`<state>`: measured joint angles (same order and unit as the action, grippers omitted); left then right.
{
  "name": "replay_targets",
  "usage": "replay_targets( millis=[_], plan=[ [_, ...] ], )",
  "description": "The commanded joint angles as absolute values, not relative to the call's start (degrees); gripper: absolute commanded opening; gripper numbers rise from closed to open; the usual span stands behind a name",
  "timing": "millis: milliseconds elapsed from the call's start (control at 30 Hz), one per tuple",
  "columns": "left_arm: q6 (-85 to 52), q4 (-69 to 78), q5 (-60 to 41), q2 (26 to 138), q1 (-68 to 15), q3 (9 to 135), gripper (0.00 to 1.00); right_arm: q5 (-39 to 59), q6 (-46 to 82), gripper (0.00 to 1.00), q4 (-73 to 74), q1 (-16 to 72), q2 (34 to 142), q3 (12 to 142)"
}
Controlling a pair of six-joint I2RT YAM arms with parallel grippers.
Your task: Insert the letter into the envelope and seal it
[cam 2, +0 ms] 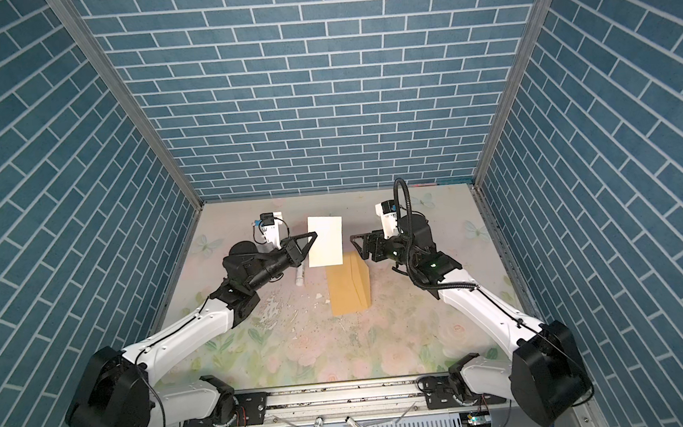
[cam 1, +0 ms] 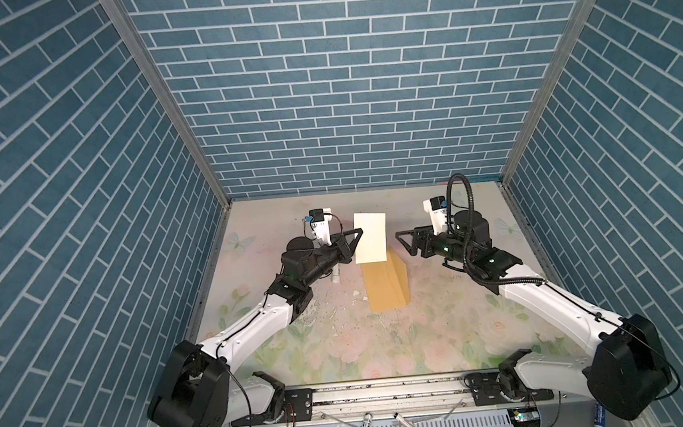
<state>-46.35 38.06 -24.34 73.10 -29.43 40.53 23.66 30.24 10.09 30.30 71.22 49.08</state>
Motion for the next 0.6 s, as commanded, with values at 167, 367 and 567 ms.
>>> replay_targets(
  millis=[167, 367, 567],
  plan=[
    [-54.72, 49.67, -28.5, 74.08, -28.65, 40.17, 0.0, 42.0, 46.84, 0.85, 34.19, 30.23, 78.49, 47.2],
    [-55.47, 51.23, -28.57, 74.11, -28.67, 40.17, 0.0, 43.69, 50.87, 0.83, 39.57, 30.32, 81.46, 47.2],
    [-55.51, 51.77, -28.57, 74.78, -28.65, 40.17, 0.0, 46.03, 55.09, 0.62, 47.19, 31.17, 83.83, 47.4]
  ],
)
